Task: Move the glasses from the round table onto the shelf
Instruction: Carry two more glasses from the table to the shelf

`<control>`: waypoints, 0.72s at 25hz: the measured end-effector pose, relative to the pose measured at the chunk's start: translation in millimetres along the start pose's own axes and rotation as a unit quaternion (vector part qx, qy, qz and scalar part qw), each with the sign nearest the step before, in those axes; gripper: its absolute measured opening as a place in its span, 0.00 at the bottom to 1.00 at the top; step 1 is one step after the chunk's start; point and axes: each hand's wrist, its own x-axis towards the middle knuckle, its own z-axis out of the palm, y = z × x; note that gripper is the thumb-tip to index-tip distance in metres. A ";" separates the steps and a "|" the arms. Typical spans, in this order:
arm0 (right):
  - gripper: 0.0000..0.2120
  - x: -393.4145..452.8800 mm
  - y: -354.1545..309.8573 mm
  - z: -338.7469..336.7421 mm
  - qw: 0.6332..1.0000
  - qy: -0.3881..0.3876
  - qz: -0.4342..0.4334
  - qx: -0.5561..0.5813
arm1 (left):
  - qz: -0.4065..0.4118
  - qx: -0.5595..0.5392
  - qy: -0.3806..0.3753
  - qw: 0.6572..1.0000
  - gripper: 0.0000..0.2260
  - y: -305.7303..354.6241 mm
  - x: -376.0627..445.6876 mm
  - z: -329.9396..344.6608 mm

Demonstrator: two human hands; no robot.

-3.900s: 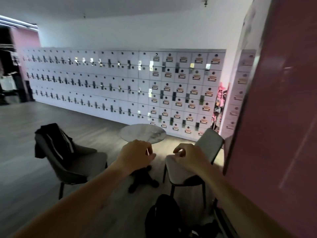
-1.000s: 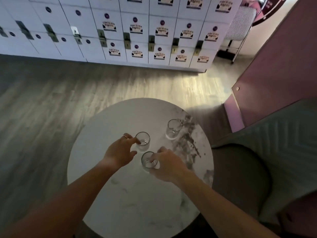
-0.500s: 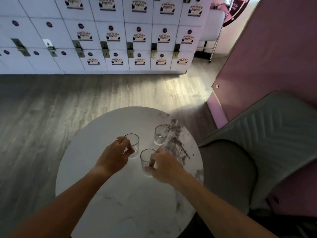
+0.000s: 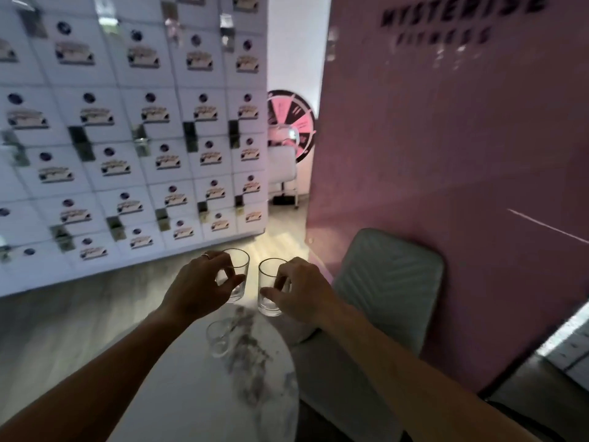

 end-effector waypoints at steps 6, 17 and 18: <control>0.13 -128.6 55.0 -143.5 0.992 0.104 0.068 -0.034 | 0.096 -0.055 0.002 0.994 0.08 176.0 1.4 44.1; 0.13 -476.8 165.9 -339.4 0.902 0.284 0.300 -0.127 | 0.344 -0.234 -0.158 0.896 0.07 546.5 -94.8 170.3; 0.13 -507.5 173.4 -351.6 0.889 0.299 0.321 -0.131 | 0.369 -0.245 -0.164 0.881 0.08 580.1 -106.8 181.8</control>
